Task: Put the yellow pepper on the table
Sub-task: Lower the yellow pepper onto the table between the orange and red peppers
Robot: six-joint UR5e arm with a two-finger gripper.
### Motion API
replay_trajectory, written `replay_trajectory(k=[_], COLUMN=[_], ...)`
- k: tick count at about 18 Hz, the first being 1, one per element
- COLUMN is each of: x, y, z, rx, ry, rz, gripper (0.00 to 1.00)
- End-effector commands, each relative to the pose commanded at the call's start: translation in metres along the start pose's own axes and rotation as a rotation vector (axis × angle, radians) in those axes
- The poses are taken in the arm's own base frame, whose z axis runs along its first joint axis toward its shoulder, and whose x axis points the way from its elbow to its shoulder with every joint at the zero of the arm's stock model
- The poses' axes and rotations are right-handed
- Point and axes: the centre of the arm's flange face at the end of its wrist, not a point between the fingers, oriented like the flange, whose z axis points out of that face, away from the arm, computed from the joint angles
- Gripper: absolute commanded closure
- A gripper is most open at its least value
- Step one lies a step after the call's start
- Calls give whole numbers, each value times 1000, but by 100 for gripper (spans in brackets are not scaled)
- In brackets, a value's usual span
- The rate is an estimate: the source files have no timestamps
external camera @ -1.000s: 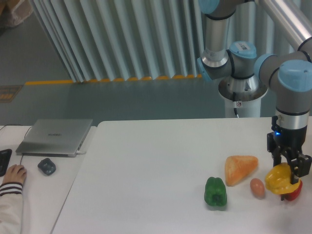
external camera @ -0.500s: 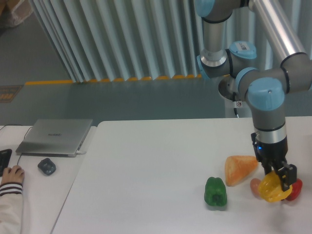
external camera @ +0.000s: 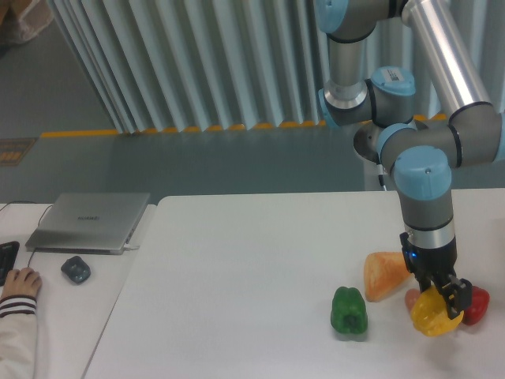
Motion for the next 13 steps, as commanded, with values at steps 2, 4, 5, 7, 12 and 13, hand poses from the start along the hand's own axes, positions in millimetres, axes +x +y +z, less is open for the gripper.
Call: replay_trajectory(k=[2, 4, 5, 7, 12, 13], x=[0, 0, 1, 2, 5, 5], y=[0, -2, -2, -4, -5, -5], z=[11, 17, 20, 24, 27, 25], rx=[-9, -11, -14, -19, -27, -26], ry=[15, 24, 27, 31, 34, 31], rz=[-3, -2, -5, -7, -2, -1], gripper=[47, 47, 47, 47, 13, 0])
